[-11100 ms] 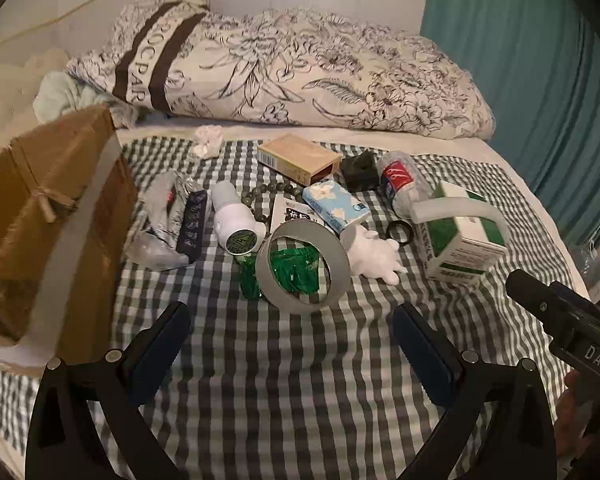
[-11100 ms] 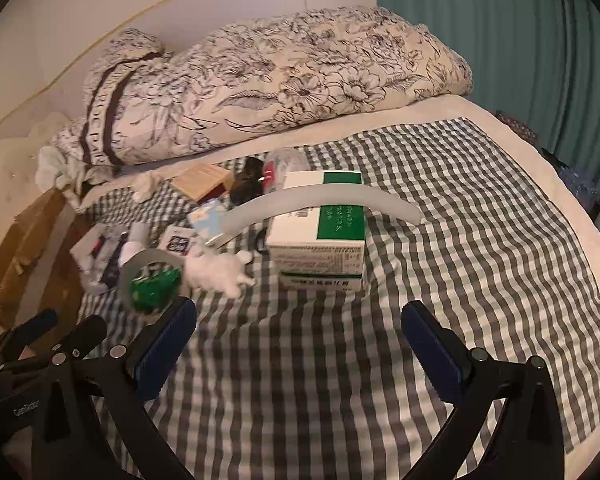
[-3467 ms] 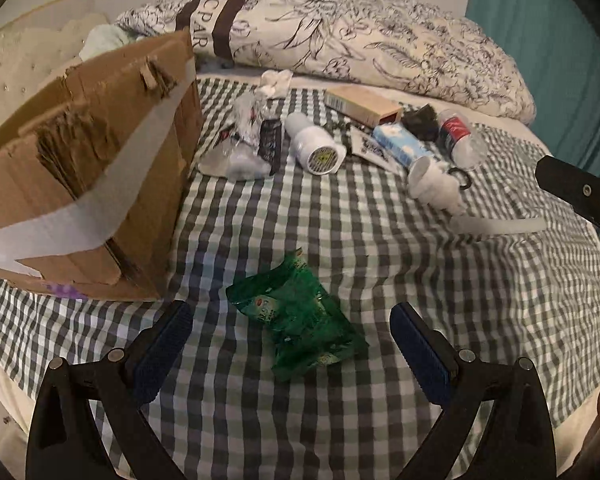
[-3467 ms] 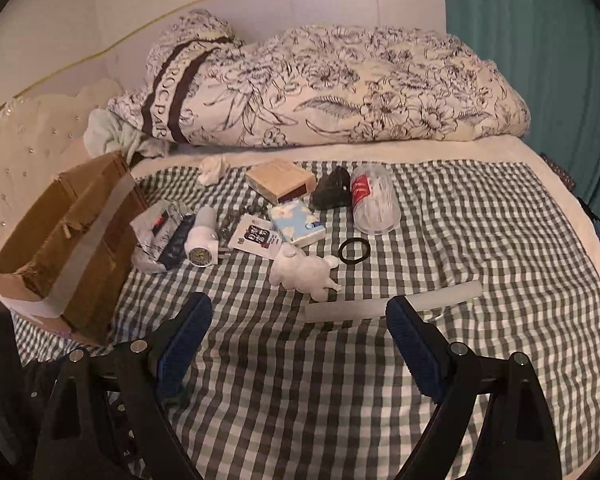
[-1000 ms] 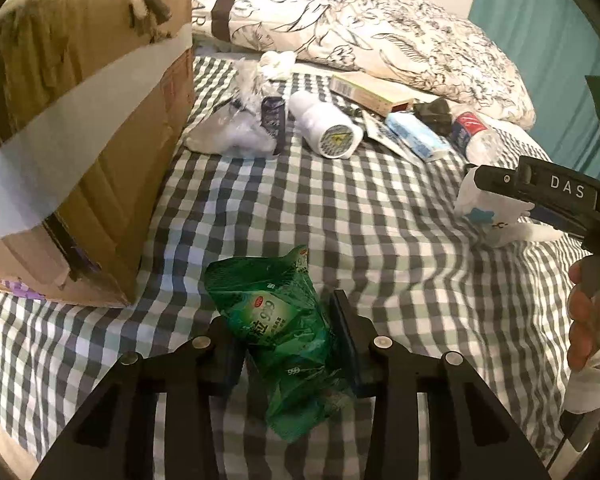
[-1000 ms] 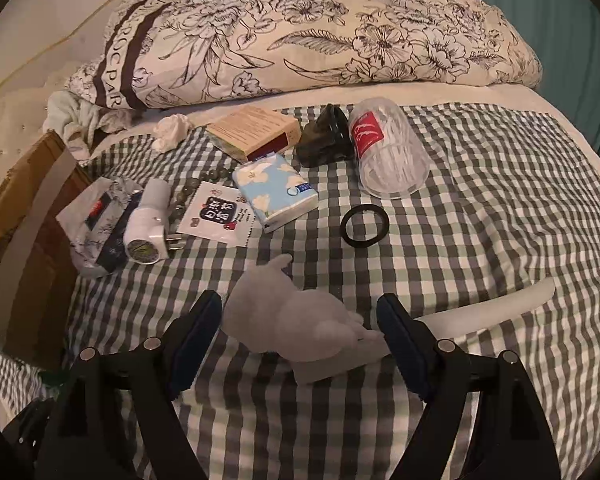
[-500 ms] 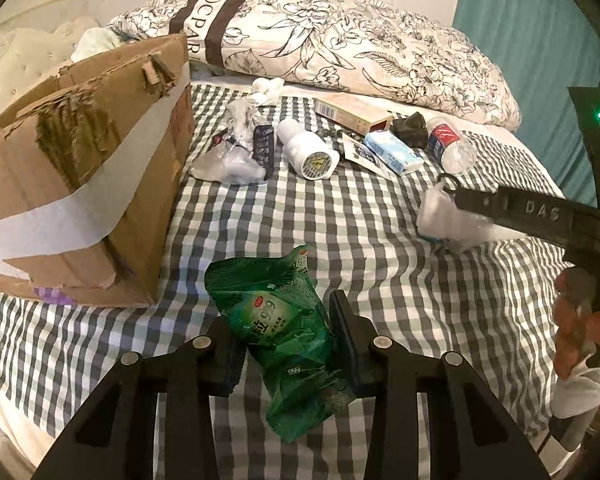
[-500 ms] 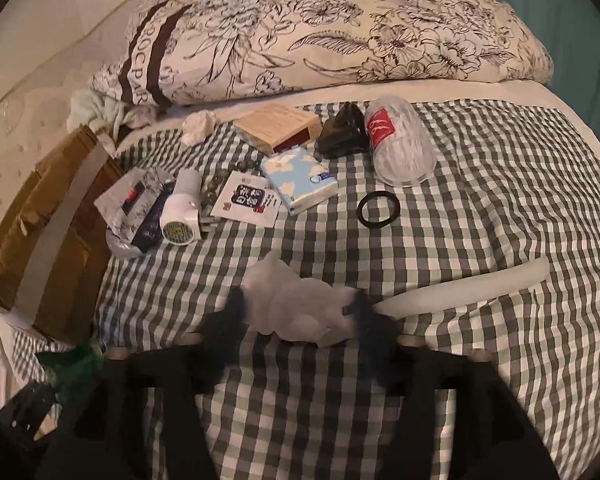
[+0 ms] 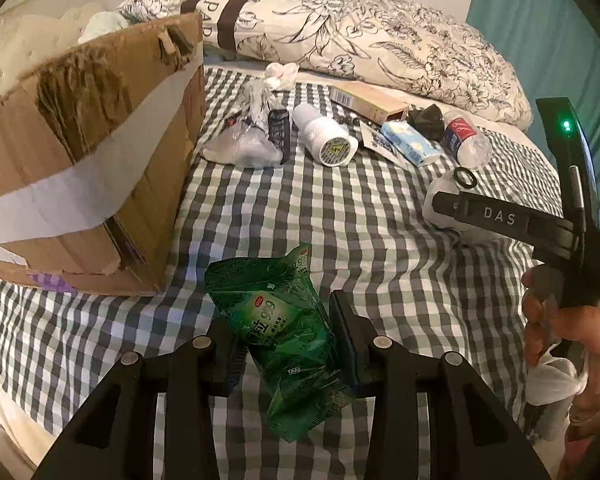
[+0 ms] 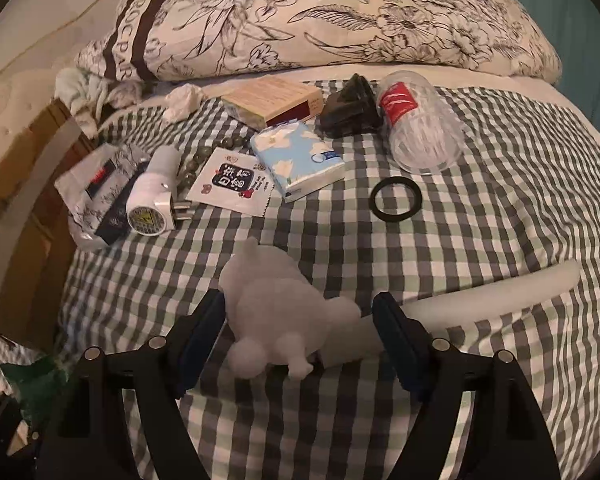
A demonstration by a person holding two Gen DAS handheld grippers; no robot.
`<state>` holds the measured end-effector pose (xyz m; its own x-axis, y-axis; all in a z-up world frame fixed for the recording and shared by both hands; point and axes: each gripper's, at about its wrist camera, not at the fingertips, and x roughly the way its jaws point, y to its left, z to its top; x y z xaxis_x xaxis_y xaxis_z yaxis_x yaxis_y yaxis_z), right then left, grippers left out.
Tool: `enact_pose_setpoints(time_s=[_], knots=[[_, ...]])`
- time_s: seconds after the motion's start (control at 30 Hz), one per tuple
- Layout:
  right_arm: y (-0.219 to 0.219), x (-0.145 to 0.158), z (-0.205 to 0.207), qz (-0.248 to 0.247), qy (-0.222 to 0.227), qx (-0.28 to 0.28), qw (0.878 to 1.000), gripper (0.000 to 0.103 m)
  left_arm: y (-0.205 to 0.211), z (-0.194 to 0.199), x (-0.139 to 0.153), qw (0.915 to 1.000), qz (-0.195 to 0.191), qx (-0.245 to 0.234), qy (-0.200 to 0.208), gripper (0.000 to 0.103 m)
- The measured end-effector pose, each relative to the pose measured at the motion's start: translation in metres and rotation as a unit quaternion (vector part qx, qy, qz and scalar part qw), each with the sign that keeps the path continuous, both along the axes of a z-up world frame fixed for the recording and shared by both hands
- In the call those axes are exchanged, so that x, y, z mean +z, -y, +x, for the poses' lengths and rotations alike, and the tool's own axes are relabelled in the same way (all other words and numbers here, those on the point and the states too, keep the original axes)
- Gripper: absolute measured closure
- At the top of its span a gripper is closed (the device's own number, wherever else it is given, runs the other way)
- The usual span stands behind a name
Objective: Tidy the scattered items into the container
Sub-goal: 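Grasp the white plush bunny with right tool while left tool holds the packet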
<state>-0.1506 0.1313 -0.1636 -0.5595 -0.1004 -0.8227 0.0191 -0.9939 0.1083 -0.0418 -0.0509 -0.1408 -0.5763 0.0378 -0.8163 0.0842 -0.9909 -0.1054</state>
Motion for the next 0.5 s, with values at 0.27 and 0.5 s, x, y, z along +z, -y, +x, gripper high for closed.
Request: enact_pose_setpoints(time_s=[0.27,0.5], knots=[[0.003,-0.006,-0.001,0.020,0.000,0.017,1.000,0.053,0.003,-0.002,-0.007,0.9999,0.002,0.004,0.012,0.064],[0.002,0.006,0.014,0.025,-0.019,0.024,0.999,0.054,0.006,-0.001,-0.007,0.9999,-0.001,0.011,0.013,0.064]])
